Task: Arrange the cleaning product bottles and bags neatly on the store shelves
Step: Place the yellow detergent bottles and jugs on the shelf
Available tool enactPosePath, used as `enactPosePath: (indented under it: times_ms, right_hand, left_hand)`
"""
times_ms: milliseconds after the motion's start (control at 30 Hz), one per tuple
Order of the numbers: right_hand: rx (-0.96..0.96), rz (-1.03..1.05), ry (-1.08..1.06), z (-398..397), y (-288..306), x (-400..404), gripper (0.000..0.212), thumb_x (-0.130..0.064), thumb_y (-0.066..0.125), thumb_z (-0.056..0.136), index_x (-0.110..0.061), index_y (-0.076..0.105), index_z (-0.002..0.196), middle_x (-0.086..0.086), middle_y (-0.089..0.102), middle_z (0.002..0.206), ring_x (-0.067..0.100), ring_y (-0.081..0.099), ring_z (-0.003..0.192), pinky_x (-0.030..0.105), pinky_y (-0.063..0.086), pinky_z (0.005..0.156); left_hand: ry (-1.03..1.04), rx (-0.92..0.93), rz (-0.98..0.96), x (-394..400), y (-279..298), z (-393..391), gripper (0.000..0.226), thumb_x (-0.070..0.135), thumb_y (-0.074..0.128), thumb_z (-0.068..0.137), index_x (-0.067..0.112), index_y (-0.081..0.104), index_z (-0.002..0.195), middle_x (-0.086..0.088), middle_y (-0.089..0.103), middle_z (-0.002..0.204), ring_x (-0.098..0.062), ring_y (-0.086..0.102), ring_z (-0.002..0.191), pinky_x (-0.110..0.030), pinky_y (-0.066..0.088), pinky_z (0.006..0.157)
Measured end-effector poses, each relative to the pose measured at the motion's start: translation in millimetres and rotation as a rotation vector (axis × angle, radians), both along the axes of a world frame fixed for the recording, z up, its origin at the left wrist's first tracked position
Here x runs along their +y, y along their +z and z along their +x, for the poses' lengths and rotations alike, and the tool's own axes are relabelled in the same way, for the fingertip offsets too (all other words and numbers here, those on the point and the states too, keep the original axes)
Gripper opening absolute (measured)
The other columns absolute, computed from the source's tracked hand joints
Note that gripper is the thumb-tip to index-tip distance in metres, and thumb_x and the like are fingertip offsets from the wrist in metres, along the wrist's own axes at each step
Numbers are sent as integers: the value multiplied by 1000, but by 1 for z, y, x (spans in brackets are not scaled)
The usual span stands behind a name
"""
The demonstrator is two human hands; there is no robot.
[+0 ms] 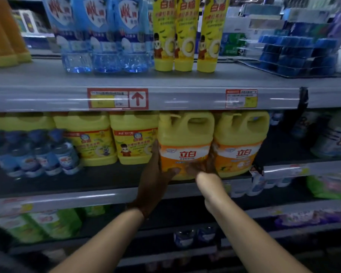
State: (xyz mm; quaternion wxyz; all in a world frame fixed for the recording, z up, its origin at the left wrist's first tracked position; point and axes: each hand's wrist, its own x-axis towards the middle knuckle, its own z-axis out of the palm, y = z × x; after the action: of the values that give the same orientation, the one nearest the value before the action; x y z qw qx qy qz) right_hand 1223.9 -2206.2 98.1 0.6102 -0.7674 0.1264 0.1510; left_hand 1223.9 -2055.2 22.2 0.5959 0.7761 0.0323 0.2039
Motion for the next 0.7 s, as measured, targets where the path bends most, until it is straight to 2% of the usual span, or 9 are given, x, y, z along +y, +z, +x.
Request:
enactPosePath:
  times_ms: [67,167,233,267,333,400,467,567,700]
  right_hand:
    - [-28,-12,31,-3,-12,1,23,-21,66,94,-17,64,117,4,61,118,29,55,107,37,42,91]
    - [-113,-22,91,-4,-27,-8,56,-25,69,85,-26,53,139,-6,59,124,20,55,110,31,40,88]
    - [-188,-9,166,-2,-33,-17,78,-21,70,91,-38,30,156,-13,43,149,15,44,132,34,42,105]
    - [-215,-22,205,-2,-35,-21,82,-21,71,93,-40,25,158,-15,35,156,14,37,141,34,38,112]
    - [-269,-123,290,-2,-33,-30,81,-24,72,92,-41,25,157,-16,30,160,14,31,147,24,33,110]
    - [-324,-321,419,-2,-29,-38,81,-31,71,92,-42,22,157,-15,27,162,15,33,147,19,33,102]
    - [-418,-510,598,-2,-22,-43,84,-36,67,94,-41,14,159,-15,16,166,15,29,149,21,35,108]
    - [-572,-733,857,-1,-14,-39,86,-45,56,98,-36,-2,160,-15,-11,167,9,-7,155,25,10,125]
    - [-685,-827,1044,-1,-11,-15,83,-50,47,101,-33,-10,160,-12,-21,165,13,-22,153,30,-8,125]
  left_hand:
    - [-9,12,-16,0,-8,5,105,36,80,84,40,8,160,11,48,153,-9,51,136,-48,46,111]
    - [-7,31,-34,-2,-10,10,105,36,80,86,43,5,159,8,47,154,-10,51,137,-48,46,110]
    - [0,49,-29,-4,-12,11,103,33,79,87,47,6,158,8,48,153,-9,51,136,-47,46,110]
    - [13,60,-8,-6,-11,9,101,31,78,88,48,6,157,11,48,152,-5,51,135,-44,46,111]
    - [52,72,67,-12,-5,2,96,30,74,92,46,2,155,21,46,150,10,47,131,-26,43,112]
    - [125,108,236,-19,7,-6,94,41,68,94,40,-1,157,17,43,153,7,45,133,-21,41,109]
    - [206,166,457,-17,11,-15,87,55,58,95,30,7,161,1,39,160,-15,44,141,-33,41,109]
    - [346,285,862,1,16,-39,82,66,36,89,21,32,157,-13,38,160,-37,38,145,-48,31,116]
    - [506,321,1146,31,20,-87,72,59,43,91,18,47,150,-19,46,153,-45,42,140,-57,34,114]
